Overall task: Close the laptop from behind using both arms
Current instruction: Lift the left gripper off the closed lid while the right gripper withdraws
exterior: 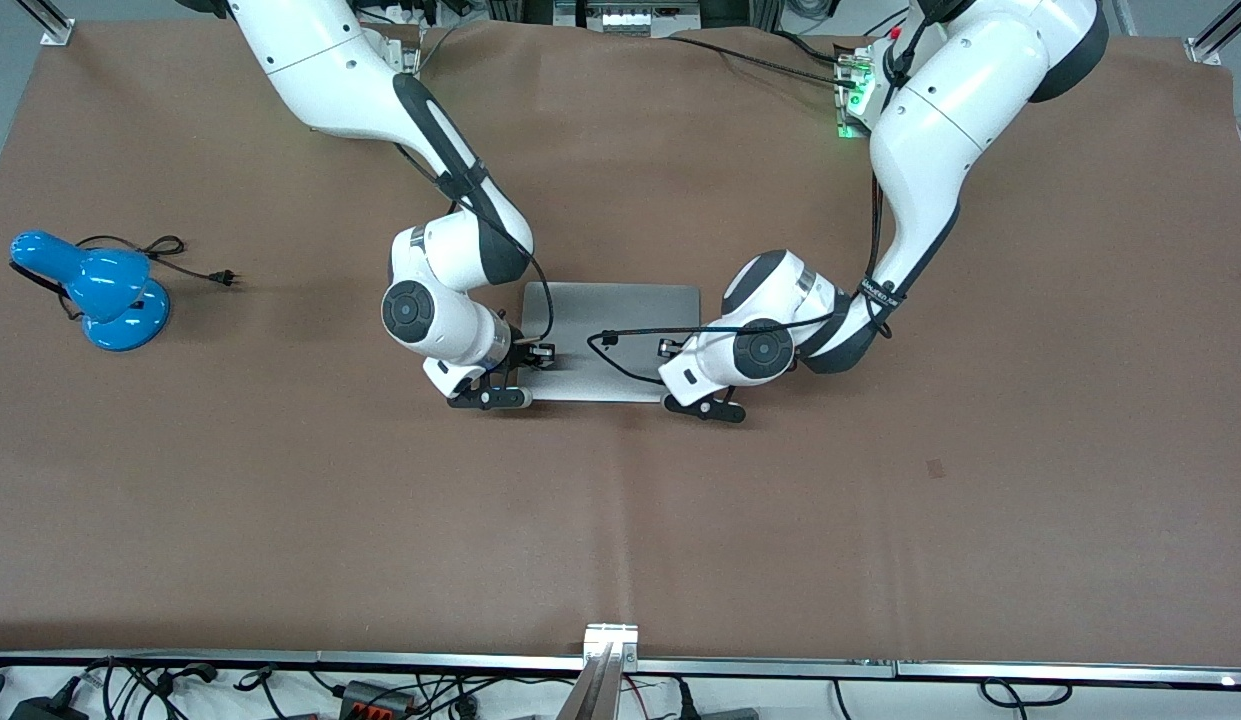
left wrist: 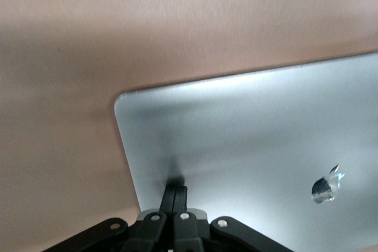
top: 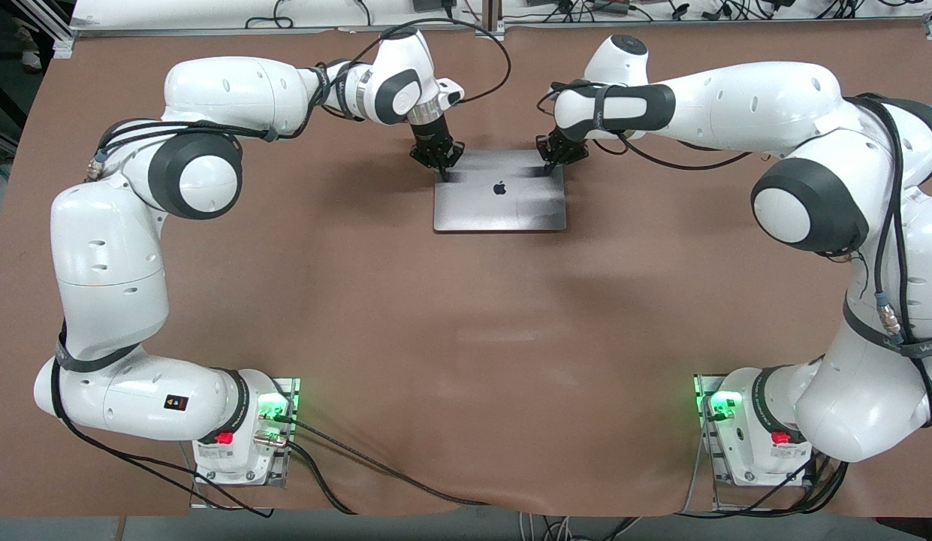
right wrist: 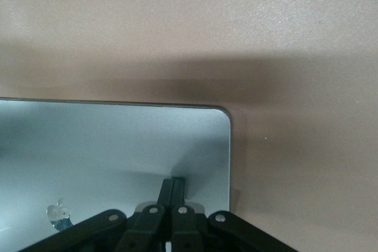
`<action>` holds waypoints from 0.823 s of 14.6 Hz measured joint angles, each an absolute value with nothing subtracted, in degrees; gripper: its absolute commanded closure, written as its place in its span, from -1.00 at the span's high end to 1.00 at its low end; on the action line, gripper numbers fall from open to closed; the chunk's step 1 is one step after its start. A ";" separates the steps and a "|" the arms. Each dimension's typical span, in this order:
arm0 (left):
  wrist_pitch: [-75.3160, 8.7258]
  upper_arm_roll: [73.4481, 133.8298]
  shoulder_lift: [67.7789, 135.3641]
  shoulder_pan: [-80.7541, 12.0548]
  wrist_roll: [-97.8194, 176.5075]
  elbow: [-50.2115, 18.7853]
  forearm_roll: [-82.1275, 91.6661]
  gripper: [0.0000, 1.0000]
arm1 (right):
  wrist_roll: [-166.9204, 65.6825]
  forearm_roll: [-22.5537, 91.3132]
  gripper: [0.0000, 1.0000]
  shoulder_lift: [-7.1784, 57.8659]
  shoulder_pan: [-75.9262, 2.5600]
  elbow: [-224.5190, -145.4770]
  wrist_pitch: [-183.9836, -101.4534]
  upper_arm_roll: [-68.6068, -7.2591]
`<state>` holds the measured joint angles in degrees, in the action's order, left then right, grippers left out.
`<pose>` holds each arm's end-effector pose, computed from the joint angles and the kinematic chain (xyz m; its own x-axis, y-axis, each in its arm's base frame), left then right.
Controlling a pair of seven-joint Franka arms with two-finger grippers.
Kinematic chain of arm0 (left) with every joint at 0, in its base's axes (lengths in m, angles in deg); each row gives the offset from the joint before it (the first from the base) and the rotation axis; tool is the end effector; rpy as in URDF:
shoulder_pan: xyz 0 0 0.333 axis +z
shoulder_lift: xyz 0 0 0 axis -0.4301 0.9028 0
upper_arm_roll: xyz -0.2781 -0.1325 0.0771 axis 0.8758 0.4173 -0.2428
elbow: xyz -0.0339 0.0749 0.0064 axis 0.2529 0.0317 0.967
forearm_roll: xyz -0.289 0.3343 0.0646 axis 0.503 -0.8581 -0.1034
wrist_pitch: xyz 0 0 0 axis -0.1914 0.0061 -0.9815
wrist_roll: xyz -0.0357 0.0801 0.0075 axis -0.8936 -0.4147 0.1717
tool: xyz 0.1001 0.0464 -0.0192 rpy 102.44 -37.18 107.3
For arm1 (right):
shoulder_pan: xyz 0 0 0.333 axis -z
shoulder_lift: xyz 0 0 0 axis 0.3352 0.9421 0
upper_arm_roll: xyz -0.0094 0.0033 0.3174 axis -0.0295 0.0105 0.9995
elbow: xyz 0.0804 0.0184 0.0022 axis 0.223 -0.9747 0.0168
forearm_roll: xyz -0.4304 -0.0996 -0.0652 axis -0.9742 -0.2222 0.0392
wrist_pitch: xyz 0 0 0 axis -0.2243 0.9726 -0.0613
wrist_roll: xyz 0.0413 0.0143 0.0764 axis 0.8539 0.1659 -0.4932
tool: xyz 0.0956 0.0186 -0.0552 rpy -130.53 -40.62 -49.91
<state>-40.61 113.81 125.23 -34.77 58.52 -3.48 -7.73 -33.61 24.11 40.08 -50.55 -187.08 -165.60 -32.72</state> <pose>0.6088 -0.4129 0.1461 0.9559 -0.1464 -0.2544 -0.0870 -0.9691 0.2308 0.5980 0.3602 0.1406 0.9921 -0.0065 -0.1256 -0.0406 -0.9617 -0.2712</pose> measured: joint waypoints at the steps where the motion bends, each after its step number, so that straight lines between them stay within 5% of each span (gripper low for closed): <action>1: -40.53 113.75 125.07 -34.64 58.52 -2.87 -7.87 -0.99 | -33.61 24.11 -1.00 40.12 -50.54 -186.99 -165.61 -32.72; 7: -22.01 115.94 112.15 -27.32 59.17 0.81 -7.94 -0.92 | -33.61 24.01 -1.00 39.75 -50.63 -185.76 -165.73 -33.26; 12: -4.91 129.15 100.38 -5.66 56.30 1.75 -7.95 -0.78 | -33.68 18.18 -1.00 30.82 -50.43 -183.13 -156.92 -38.49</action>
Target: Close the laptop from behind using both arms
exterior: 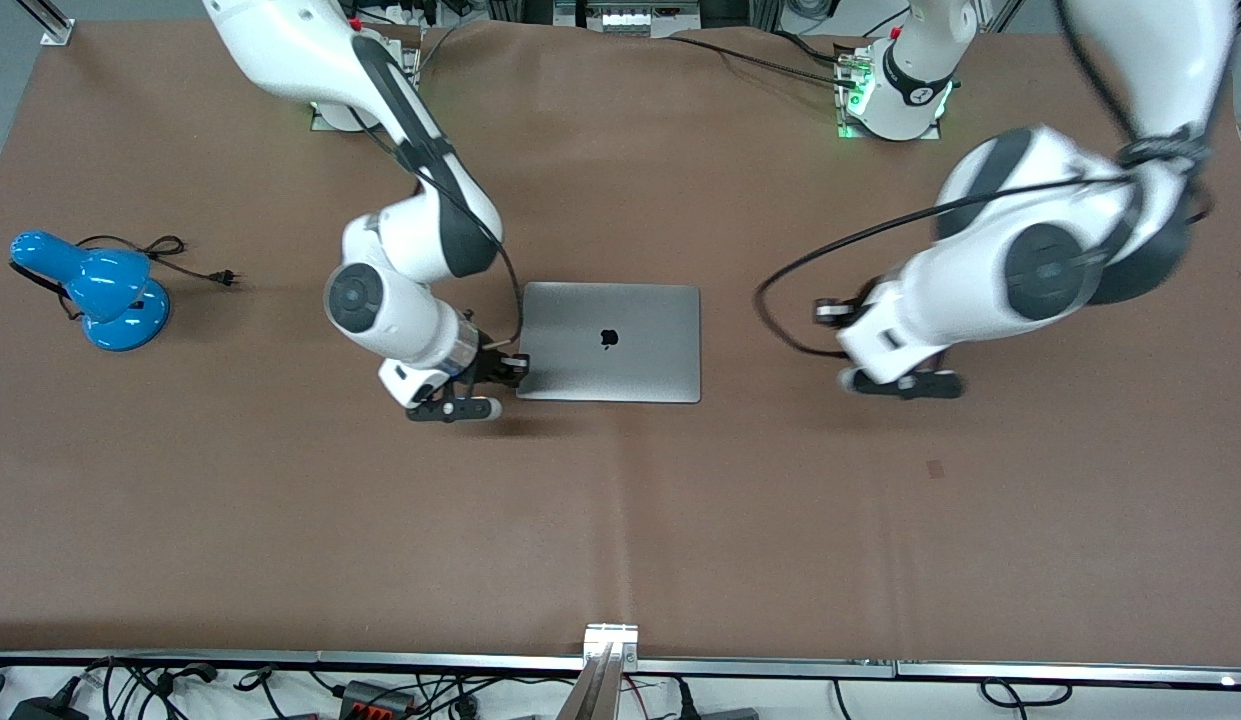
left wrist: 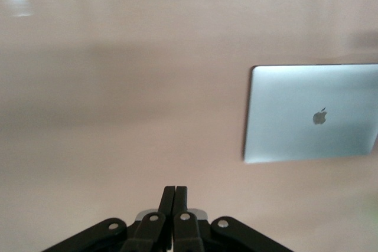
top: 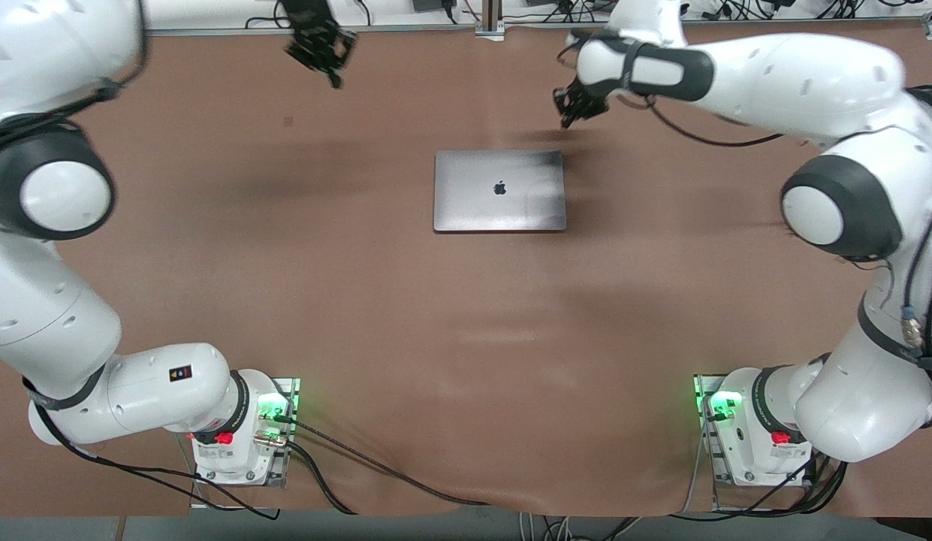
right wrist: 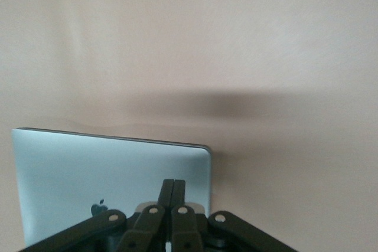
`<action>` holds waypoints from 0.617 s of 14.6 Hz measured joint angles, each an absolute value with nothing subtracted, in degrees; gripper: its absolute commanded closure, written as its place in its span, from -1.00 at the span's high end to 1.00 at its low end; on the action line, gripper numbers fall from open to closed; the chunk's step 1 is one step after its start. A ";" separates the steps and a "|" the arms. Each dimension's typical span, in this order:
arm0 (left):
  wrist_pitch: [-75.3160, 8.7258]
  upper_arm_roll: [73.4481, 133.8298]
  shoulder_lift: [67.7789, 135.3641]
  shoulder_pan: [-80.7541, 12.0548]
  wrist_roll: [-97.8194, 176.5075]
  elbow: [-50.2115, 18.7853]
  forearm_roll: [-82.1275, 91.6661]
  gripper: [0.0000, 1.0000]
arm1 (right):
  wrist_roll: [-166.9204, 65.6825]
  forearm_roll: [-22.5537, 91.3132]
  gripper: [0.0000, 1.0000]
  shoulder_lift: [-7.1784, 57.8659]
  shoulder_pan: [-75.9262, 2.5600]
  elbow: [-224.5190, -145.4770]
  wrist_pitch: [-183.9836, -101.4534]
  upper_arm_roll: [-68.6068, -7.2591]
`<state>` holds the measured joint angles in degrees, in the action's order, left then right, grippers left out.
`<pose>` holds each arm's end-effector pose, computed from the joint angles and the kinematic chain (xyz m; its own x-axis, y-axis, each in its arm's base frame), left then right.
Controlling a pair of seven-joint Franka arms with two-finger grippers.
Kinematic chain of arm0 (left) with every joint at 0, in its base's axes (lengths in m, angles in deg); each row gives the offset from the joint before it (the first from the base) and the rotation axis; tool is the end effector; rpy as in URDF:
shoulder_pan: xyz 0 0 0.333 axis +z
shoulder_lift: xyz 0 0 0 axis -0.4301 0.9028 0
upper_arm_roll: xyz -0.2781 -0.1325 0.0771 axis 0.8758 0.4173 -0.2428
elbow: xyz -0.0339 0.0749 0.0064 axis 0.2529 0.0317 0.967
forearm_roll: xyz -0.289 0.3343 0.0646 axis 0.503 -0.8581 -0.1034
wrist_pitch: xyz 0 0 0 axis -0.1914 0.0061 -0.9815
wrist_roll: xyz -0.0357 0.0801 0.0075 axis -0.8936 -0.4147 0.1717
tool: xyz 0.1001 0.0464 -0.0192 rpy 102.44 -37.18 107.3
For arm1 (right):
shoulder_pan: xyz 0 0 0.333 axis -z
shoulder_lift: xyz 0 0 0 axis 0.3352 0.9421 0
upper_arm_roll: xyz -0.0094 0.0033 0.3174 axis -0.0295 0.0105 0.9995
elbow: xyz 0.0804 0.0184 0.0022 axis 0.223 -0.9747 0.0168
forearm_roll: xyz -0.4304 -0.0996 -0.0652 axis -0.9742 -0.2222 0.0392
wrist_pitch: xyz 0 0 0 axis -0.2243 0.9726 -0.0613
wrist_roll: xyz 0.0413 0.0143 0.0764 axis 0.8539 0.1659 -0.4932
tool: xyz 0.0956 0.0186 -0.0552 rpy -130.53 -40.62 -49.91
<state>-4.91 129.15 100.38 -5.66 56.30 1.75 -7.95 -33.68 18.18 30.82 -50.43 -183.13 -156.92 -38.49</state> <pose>0.6589 -0.2022 0.4764 0.9633 -0.0151 -0.2682 0.0201 -0.9916 0.1281 0.6517 0.3207 0.2767 0.9998 0.0193 -0.0065 0.0171 -0.9698 -0.2432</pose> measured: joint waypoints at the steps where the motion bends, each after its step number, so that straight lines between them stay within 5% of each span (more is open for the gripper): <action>1: -2.25 132.65 99.33 -0.58 55.73 2.78 -7.94 -0.78 | -33.68 15.97 -1.00 28.68 -50.40 -182.39 -153.52 -39.69; 3: 3.60 139.19 98.24 9.02 54.94 5.91 -7.94 -0.64 | -33.77 11.60 -0.93 25.02 -50.34 -179.79 -145.35 -42.38; 4: 6.09 141.80 98.06 13.13 54.81 7.35 -7.96 -0.46 | -34.00 9.63 -0.59 23.82 -50.31 -177.89 -141.16 -43.89; 5: 7.64 144.07 98.01 16.79 54.70 8.25 -7.97 -0.13 | -34.97 8.39 0.36 23.03 -50.27 -175.52 -136.65 -45.58; 6: 8.21 145.65 98.00 19.68 54.66 8.63 -7.97 0.06 | -36.34 7.90 0.99 22.60 -50.23 -172.92 -132.33 -47.38; 9: 8.26 146.55 98.21 22.09 55.32 8.23 -7.97 0.17 | -38.66 7.75 1.00 22.33 -50.10 -167.70 -125.24 -52.84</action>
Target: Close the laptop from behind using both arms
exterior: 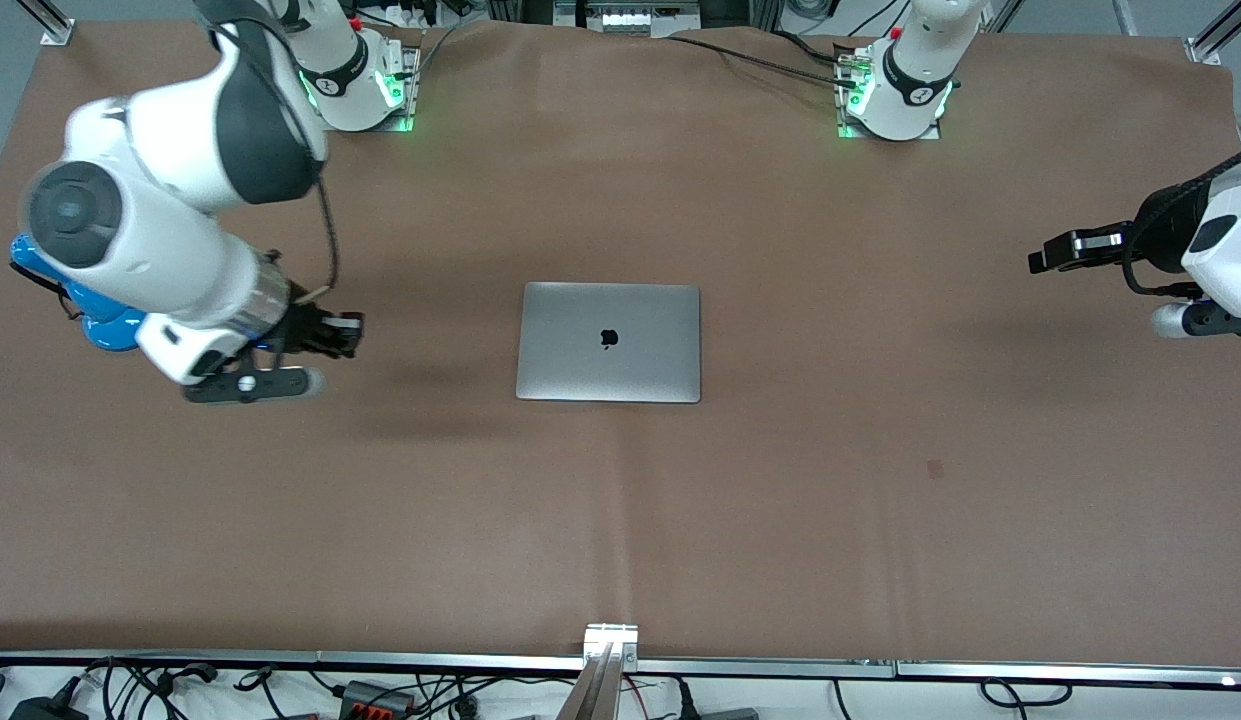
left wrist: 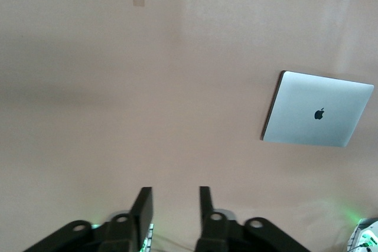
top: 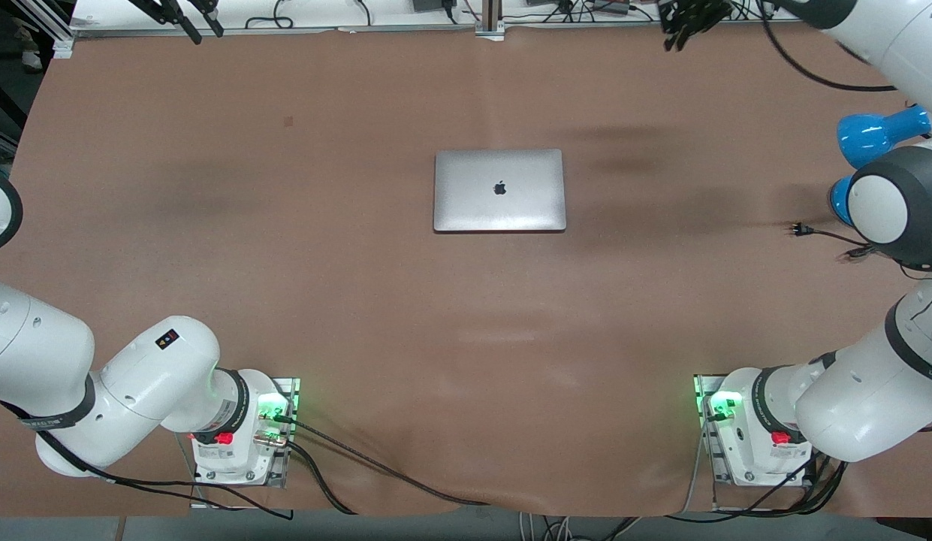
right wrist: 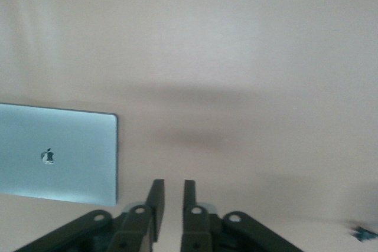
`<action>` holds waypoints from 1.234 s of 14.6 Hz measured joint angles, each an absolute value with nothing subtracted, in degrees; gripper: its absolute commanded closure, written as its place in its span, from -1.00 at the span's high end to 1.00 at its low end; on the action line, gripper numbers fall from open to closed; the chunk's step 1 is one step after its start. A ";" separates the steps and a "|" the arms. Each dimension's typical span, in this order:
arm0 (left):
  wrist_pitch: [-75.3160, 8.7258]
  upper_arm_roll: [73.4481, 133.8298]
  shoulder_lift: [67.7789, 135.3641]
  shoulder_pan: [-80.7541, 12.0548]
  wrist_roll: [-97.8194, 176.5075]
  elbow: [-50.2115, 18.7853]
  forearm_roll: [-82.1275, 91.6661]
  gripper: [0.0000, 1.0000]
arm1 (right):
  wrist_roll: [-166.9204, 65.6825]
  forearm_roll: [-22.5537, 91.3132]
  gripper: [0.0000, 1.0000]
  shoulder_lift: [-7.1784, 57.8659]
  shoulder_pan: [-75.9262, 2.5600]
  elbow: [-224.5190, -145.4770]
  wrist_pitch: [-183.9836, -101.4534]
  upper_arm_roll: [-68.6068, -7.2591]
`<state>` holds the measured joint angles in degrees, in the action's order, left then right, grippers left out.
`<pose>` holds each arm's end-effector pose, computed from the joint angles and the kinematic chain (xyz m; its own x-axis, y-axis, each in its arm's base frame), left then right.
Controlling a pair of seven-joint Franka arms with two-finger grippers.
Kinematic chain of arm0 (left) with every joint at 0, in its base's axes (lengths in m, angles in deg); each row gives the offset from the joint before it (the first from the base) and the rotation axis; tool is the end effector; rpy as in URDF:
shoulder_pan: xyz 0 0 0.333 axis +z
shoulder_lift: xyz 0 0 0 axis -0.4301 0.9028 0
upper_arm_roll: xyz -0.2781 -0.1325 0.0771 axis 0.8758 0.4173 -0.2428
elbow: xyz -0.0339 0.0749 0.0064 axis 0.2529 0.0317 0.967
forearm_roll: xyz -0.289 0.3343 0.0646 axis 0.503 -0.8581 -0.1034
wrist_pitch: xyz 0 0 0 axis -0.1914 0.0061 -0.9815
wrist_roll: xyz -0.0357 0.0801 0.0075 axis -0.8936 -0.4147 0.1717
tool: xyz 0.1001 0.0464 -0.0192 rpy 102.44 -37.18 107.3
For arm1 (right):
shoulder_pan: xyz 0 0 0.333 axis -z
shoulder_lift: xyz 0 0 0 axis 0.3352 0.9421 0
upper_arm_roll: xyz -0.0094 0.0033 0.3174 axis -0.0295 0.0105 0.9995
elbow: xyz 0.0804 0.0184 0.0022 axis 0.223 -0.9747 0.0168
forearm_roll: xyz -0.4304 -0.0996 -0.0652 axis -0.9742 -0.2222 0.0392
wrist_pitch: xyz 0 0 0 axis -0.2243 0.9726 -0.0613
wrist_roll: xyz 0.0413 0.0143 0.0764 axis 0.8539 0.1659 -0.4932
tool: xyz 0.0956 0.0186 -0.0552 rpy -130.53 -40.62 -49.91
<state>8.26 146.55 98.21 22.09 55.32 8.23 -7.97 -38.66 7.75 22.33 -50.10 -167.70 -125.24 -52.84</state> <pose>0.6470 -0.0320 0.5903 0.9509 0.1315 -0.2802 0.1856 -0.9667 0.1760 0.6910 0.1760 0.4860 0.9973 0.0463 -0.0561 0.0436 -0.9979 -0.0479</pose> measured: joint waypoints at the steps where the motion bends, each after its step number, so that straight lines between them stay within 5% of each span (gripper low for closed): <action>1: 8.26 146.83 98.20 21.90 56.43 7.87 -7.97 0.34 | -38.88 7.75 1.00 22.32 -50.05 -167.14 -124.54 -54.23; 3: 8.23 147.57 98.14 21.17 59.13 7.28 -8.00 0.67 | -39.11 7.75 1.00 22.24 -50.01 -166.27 -124.22 -56.23; 4: 8.17 147.72 98.10 20.68 59.97 7.21 -8.49 1.00 | -39.16 7.74 1.00 22.15 -50.00 -165.72 -123.55 -56.83; 9: 6.38 147.91 98.05 20.14 60.07 7.21 -11.39 1.00 | -39.16 7.74 1.00 21.52 -48.75 -162.14 -122.07 -59.77; 13: -5.77 147.33 93.95 18.45 51.72 3.04 -11.47 1.00 | -41.72 7.71 1.00 21.32 -33.93 -159.53 -121.59 -48.31; 15: -8.51 141.51 89.46 13.57 48.69 -0.14 -10.13 1.00 | -45.45 7.46 1.00 20.57 -26.67 -159.10 -121.58 -42.91; 18: -8.29 120.88 85.35 -2.52 44.32 -2.18 -7.69 1.00 | -48.36 5.39 1.00 18.89 -20.48 -159.09 -121.07 -38.79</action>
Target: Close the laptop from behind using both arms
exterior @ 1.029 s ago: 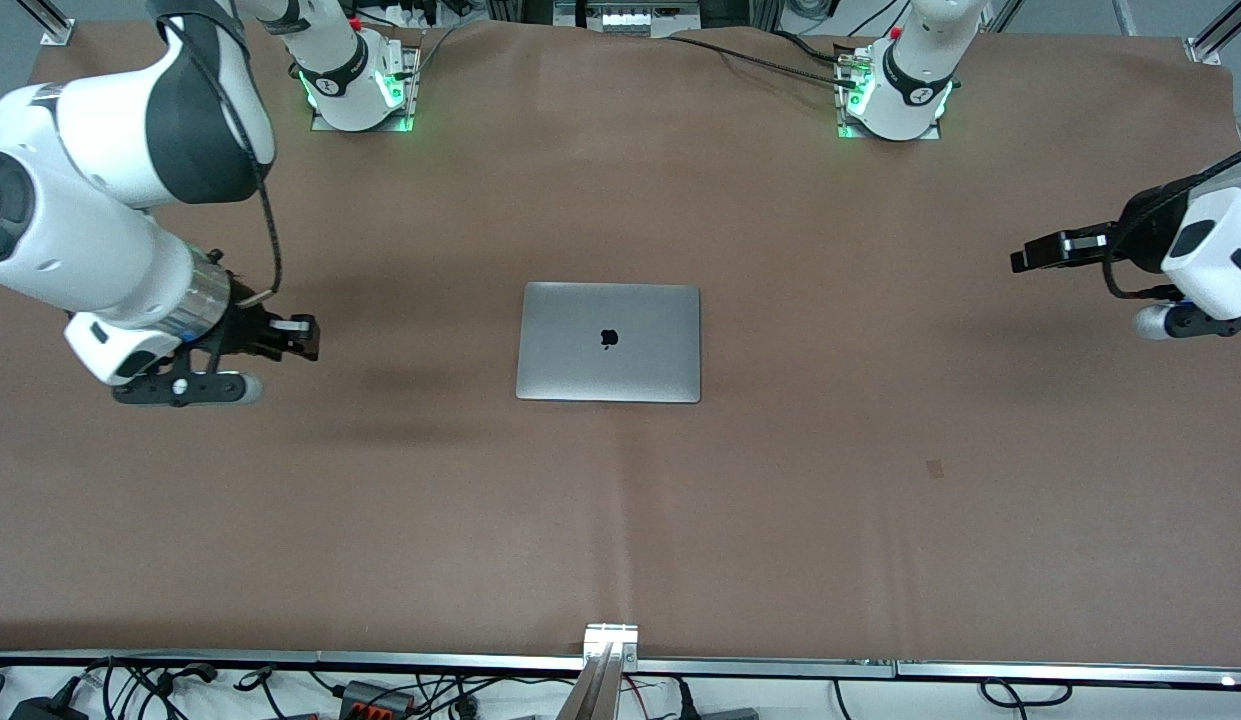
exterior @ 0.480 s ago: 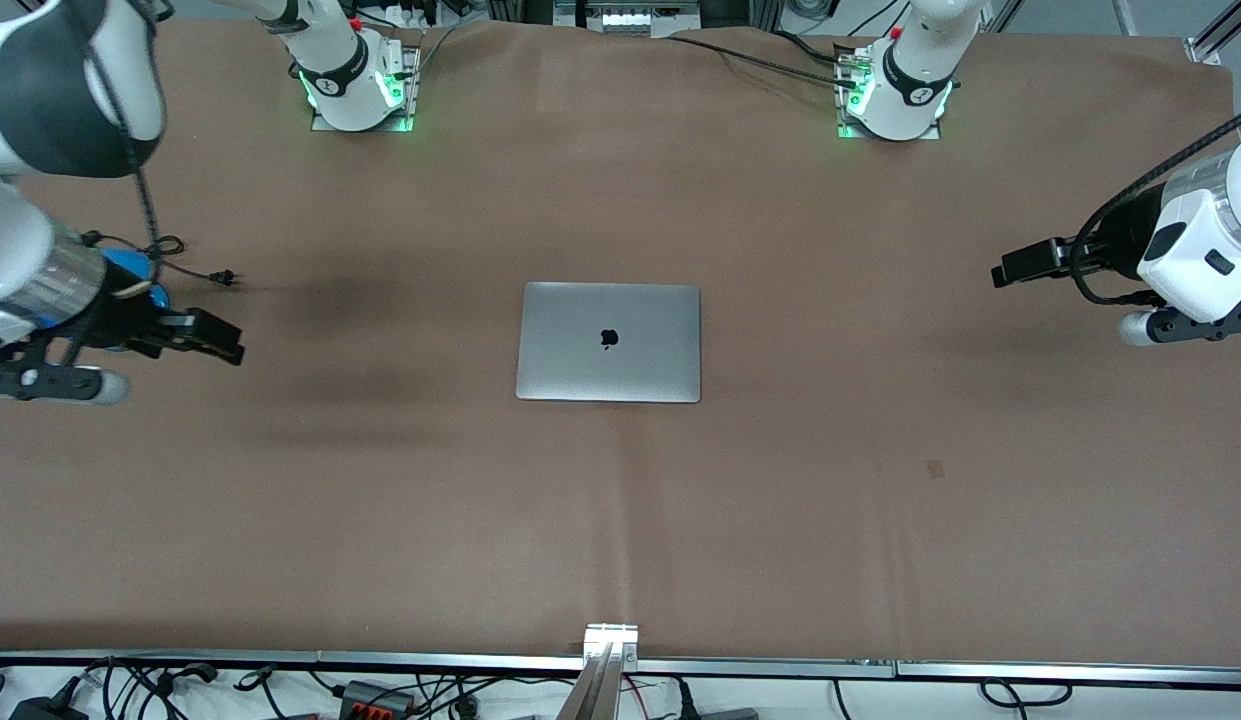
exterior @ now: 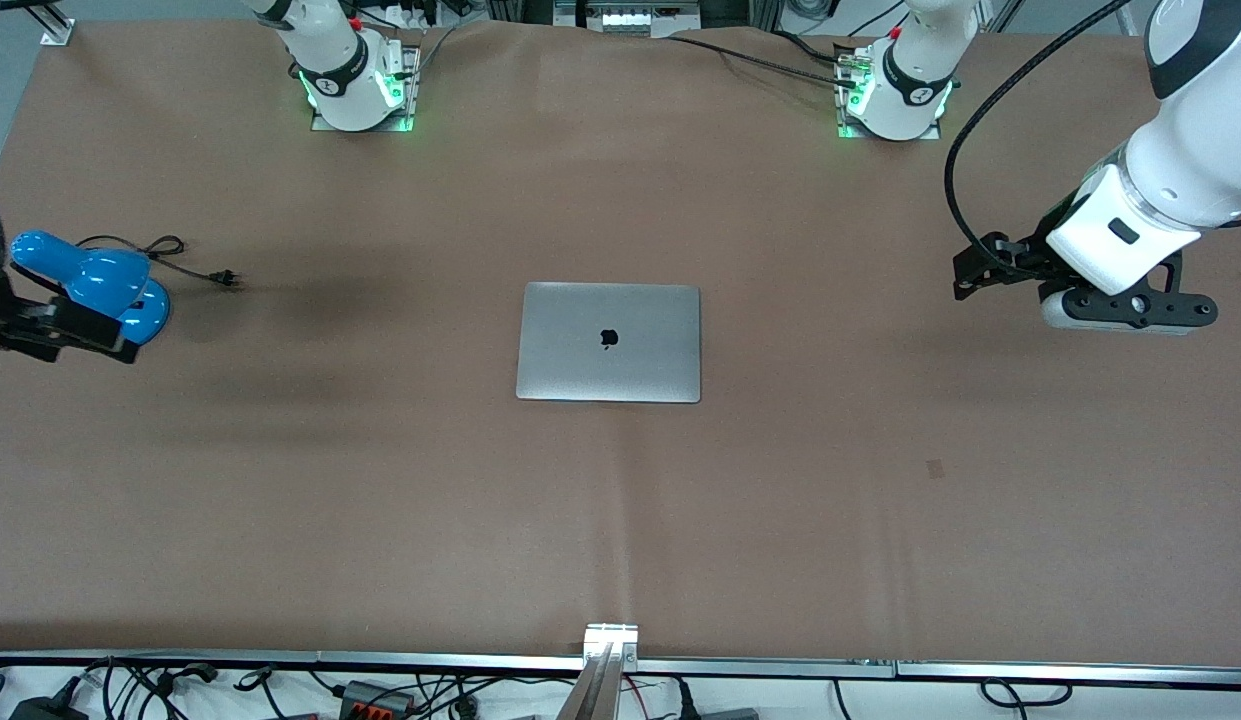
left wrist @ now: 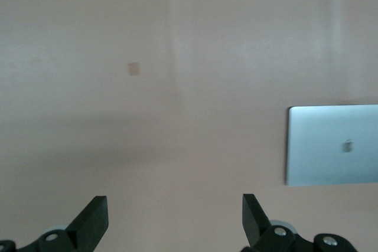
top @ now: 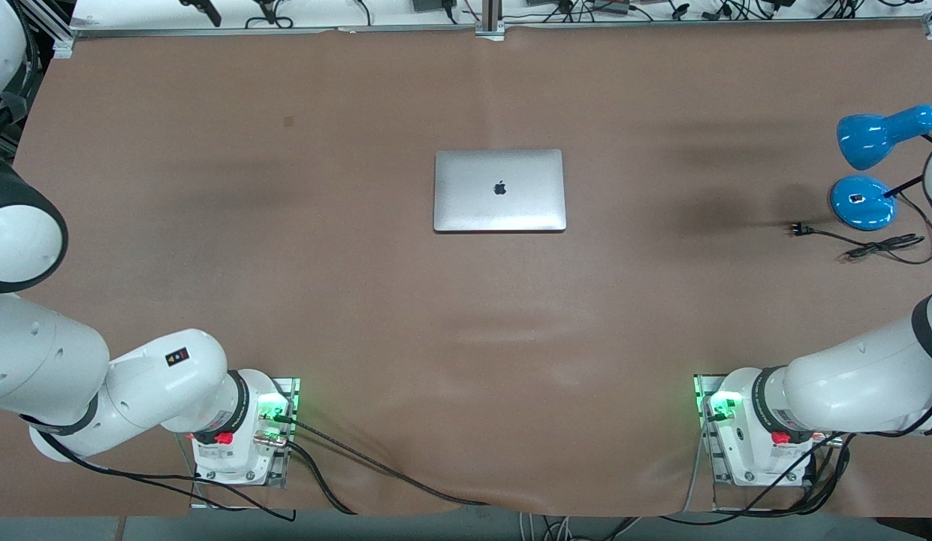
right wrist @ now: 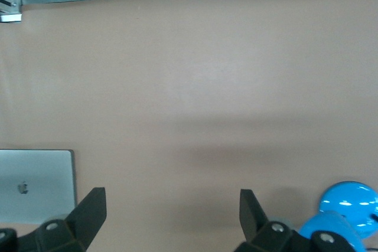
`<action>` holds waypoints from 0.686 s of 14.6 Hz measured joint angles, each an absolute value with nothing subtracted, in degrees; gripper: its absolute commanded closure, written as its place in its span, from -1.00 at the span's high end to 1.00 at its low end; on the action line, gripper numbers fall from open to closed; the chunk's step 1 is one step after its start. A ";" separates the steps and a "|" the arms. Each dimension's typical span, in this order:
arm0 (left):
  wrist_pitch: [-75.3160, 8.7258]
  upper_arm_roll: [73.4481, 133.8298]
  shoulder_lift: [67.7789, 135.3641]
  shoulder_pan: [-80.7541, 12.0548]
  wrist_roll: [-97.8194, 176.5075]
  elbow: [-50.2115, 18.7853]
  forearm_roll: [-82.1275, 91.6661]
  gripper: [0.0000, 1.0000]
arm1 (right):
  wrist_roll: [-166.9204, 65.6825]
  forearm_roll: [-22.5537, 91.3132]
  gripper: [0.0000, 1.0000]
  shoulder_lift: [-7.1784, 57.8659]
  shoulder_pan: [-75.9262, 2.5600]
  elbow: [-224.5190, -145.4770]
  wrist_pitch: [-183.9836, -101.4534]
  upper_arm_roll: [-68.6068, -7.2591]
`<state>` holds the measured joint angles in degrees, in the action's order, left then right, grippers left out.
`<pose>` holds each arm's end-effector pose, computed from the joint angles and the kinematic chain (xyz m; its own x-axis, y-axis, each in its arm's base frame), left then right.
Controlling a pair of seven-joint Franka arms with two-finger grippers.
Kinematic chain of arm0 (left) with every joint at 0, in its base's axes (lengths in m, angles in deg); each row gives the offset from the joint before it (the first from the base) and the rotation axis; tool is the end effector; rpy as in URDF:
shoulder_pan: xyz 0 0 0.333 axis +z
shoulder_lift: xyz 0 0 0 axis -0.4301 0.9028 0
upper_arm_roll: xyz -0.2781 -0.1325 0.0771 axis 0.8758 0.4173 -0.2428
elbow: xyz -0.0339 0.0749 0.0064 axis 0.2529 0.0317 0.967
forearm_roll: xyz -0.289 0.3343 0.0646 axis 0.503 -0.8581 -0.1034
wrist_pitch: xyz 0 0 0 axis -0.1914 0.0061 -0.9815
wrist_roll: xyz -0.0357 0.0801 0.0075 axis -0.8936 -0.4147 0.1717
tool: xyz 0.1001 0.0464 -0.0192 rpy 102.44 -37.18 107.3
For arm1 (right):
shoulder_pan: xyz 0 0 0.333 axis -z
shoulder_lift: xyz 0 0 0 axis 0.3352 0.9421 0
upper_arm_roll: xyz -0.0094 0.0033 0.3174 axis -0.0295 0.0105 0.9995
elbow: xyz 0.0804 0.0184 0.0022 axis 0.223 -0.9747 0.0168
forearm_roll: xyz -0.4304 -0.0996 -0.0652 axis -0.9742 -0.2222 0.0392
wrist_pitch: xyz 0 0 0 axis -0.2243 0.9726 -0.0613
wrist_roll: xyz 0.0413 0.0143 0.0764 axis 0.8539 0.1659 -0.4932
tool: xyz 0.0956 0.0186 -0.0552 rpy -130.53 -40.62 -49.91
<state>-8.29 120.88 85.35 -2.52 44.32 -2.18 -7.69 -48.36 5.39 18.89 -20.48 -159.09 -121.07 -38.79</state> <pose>0.6435 -0.1084 0.5746 0.9991 -0.0178 -0.0372 -0.0168 -0.9995 0.0277 0.7049 -0.0403 0.5909 0.9962 -0.0480 0.0720 -0.0405 -0.9939 -0.1028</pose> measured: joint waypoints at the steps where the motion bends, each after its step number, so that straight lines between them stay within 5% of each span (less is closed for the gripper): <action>1: -7.92 113.70 84.60 -8.48 42.88 -2.71 -7.58 1.00 | -48.38 4.18 1.00 18.42 -20.18 -159.12 -120.81 -38.38; 4: -7.56 96.98 82.98 -20.50 38.48 -4.59 -5.02 1.00 | -48.37 1.71 1.00 17.53 -20.61 -160.33 -120.54 -37.11; 10: -9.38 93.34 78.07 -21.47 36.77 -11.30 -2.45 1.00 | -48.37 -0.46 1.00 11.23 -20.70 -171.24 -122.91 -36.84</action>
<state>-9.38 93.34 78.07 -21.47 36.77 -11.30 -2.45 -48.37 -0.46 11.23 -20.70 -171.24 -122.91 -36.84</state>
